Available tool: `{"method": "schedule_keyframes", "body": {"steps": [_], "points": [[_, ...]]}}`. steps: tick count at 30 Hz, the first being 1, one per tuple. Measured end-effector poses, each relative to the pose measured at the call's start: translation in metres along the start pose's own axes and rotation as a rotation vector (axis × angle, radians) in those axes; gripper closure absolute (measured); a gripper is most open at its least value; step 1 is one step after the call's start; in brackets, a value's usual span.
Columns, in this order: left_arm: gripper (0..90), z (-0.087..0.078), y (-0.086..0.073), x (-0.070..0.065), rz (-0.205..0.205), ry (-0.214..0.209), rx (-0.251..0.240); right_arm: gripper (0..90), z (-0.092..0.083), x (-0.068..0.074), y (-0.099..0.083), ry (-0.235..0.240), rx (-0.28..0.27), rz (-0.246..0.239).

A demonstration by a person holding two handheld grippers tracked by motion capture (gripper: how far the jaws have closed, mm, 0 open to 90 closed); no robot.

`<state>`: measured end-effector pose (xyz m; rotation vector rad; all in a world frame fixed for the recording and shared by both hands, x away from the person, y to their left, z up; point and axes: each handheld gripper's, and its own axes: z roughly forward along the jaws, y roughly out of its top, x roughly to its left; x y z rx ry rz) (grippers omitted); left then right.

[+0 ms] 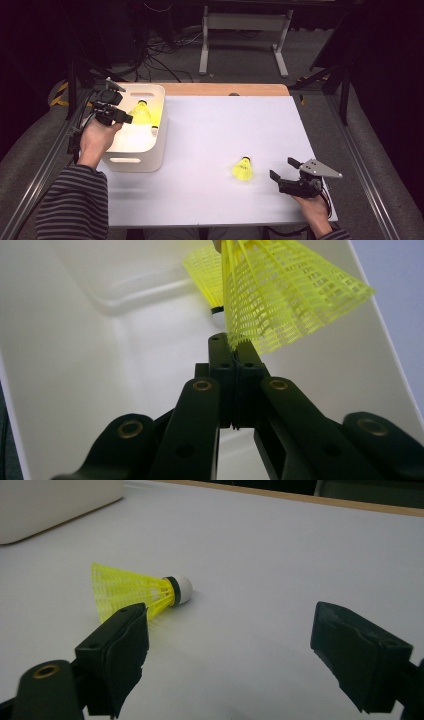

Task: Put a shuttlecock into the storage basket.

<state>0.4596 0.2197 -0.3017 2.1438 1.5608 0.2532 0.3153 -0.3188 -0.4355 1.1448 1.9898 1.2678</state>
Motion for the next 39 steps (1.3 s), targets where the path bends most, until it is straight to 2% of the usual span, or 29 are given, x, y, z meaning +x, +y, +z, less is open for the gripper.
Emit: {"method": "schedule_keyframes", "body": {"steps": [15, 25, 30, 39], "points": [[89.4, 0.020, 0.005, 0.011, -0.038, 0.030, 0.048, 16.3, 0.000, 0.000, 0.000, 0.001, 0.004, -0.003], [89.4, 0.032, 0.009, 0.007, -0.043, 0.035, 0.078, 16.2, 0.000, 0.000, 0.000, 0.001, 0.003, 0.000], [89.4, 0.038, 0.011, 0.008, -0.064, 0.032, 0.086, 16.3, 0.000, 0.000, 0.000, 0.002, 0.003, -0.003], [89.4, 0.045, 0.013, 0.010, -0.076, 0.038, 0.103, 16.3, 0.001, 0.000, 0.000, 0.004, 0.005, -0.002]]}}
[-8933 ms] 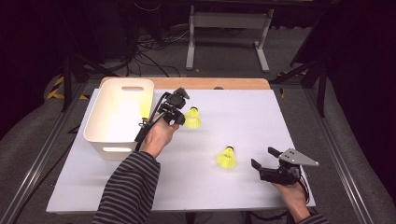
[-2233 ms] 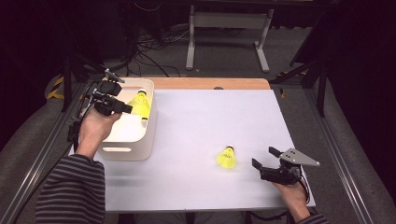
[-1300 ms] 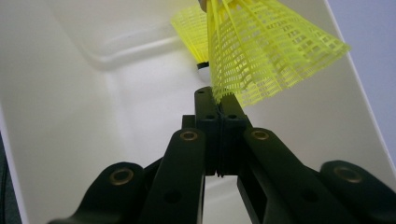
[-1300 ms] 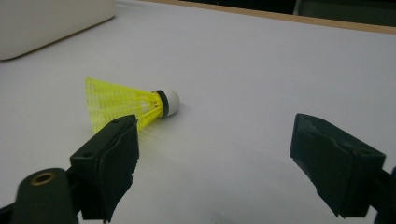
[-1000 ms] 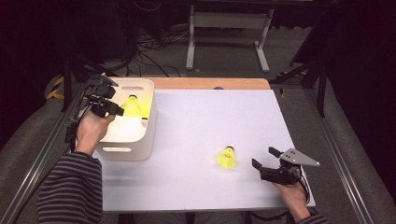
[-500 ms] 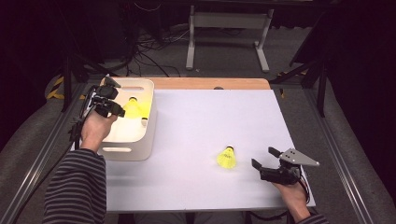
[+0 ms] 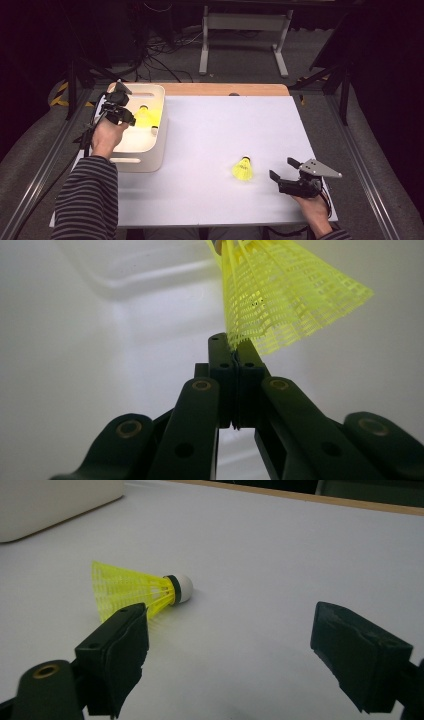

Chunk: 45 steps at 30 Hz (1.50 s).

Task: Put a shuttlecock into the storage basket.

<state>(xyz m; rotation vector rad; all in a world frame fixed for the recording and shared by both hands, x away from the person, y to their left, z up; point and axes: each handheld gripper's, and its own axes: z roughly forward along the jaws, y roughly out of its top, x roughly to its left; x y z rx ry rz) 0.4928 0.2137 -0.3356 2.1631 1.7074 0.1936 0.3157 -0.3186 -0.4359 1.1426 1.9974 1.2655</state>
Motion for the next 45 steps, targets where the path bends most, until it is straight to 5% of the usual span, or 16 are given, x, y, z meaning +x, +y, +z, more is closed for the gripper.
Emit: {"method": "schedule_keyframes", "body": {"steps": [20, 33, 45], "points": [[88.2, 0.010, 0.004, 0.000, 0.011, -0.006, 0.035, 16.3, 0.000, 0.000, 0.000, 0.004, 0.003, -0.002], [47.9, -0.003, -0.002, -0.006, 0.039, 0.016, -0.015, 16.2, 0.001, 0.000, 0.000, 0.005, 0.010, -0.010], [36.5, -0.017, -0.008, -0.012, 0.044, -0.002, -0.041, 16.3, 0.001, 0.001, 0.000, 0.004, 0.004, -0.011]]}}
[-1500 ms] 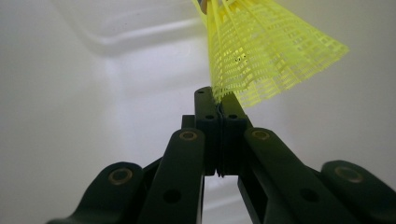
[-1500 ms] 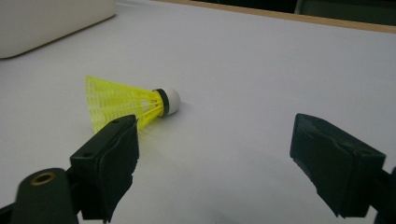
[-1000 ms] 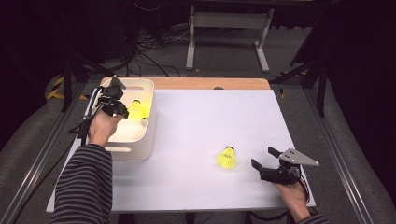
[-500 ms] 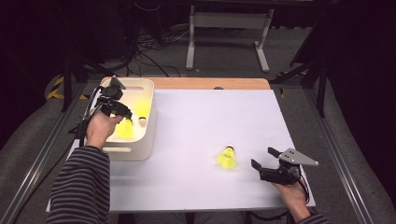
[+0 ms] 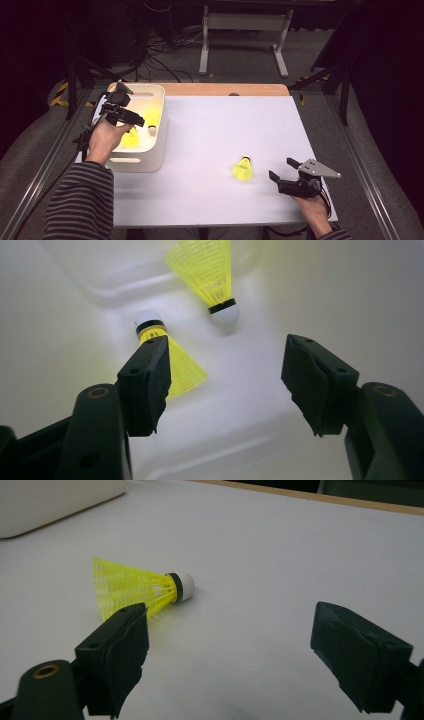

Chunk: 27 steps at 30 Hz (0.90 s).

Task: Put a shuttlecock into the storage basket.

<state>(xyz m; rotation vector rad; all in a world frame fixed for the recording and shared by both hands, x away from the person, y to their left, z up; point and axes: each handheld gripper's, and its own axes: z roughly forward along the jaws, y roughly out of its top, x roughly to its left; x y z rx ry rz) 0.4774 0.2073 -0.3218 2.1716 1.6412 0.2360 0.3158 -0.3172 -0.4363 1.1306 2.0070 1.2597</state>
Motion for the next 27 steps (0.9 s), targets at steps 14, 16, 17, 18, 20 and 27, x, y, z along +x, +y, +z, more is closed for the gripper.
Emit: {"method": "schedule_keyframes", "body": {"steps": [14, 16, 17, 18, 20, 27], "points": [[32.6, -0.011, -0.004, -0.009, 0.028, -0.013, -0.022, 16.3, 0.000, 0.000, 0.000, -0.001, -0.001, -0.003], [32.6, -0.012, -0.004, -0.011, 0.035, -0.015, -0.021, 16.3, 0.000, 0.000, 0.000, -0.001, 0.000, -0.005], [32.6, -0.012, -0.004, -0.011, 0.036, -0.018, -0.023, 16.3, 0.000, 0.000, 0.000, -0.001, 0.000, -0.004], [32.6, -0.013, -0.004, -0.011, 0.034, -0.024, -0.029, 16.3, 0.000, 0.000, 0.000, -0.001, 0.000, -0.003], [32.4, -0.014, -0.004, -0.011, 0.032, -0.034, -0.037, 16.2, 0.000, 0.000, 0.000, 0.000, -0.001, -0.001], [32.0, -0.013, -0.002, -0.018, 0.044, -0.044, -0.033, 16.3, 0.000, 0.000, 0.000, 0.000, -0.001, -0.003]]}}
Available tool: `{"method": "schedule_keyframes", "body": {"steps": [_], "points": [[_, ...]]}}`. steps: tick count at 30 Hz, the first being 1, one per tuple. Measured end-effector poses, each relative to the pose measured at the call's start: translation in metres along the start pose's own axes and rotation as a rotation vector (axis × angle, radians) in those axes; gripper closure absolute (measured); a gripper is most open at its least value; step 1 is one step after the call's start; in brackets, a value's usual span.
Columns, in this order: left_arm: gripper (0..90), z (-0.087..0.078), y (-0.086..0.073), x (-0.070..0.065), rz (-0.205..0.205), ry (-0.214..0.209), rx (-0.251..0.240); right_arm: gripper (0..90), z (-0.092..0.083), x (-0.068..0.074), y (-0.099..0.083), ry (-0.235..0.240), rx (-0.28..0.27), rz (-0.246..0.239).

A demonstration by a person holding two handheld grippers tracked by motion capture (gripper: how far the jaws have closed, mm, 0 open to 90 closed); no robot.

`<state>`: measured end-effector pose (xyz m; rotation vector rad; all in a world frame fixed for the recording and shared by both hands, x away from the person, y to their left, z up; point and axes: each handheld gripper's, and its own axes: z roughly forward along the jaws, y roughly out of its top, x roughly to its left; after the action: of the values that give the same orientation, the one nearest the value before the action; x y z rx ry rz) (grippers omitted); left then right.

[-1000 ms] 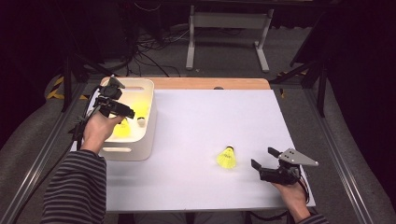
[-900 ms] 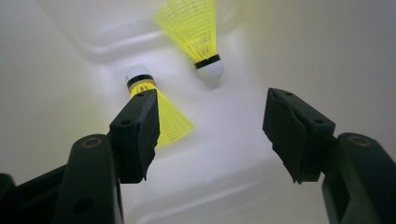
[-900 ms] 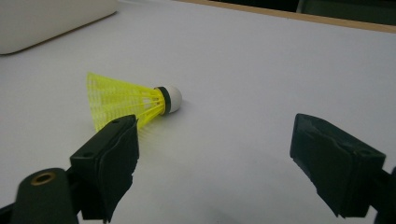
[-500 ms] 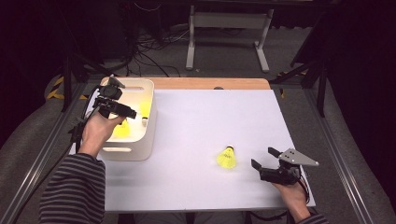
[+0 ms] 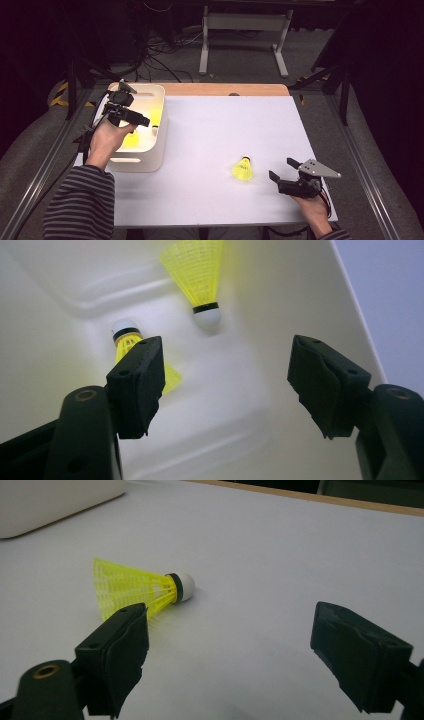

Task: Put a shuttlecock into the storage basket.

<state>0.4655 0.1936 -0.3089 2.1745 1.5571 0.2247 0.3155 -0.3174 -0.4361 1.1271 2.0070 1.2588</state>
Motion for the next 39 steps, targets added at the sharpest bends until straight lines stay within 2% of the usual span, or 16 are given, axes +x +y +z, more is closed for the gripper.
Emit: {"method": "schedule_keyframes", "body": {"steps": [6, 16, 18, 25, 39], "points": [[31.6, -0.004, 0.002, -0.005, 0.013, 0.006, -0.015, 16.3, 0.000, 0.000, 0.000, 0.000, 0.001, -0.002], [32.1, -0.005, 0.004, -0.015, 0.036, -0.005, -0.006, 16.3, 0.000, 0.000, 0.000, 0.000, 0.001, -0.005], [32.4, -0.005, 0.005, -0.016, 0.030, -0.010, -0.010, 16.3, 0.000, 0.001, 0.000, -0.002, 0.002, -0.008], [32.6, -0.007, 0.006, -0.022, 0.053, -0.020, -0.018, 16.3, 0.000, 0.001, 0.000, 0.001, 0.002, -0.004], [32.8, -0.009, 0.009, -0.035, 0.074, -0.046, -0.036, 16.3, 0.000, 0.001, 0.000, 0.001, 0.003, -0.006]]}}
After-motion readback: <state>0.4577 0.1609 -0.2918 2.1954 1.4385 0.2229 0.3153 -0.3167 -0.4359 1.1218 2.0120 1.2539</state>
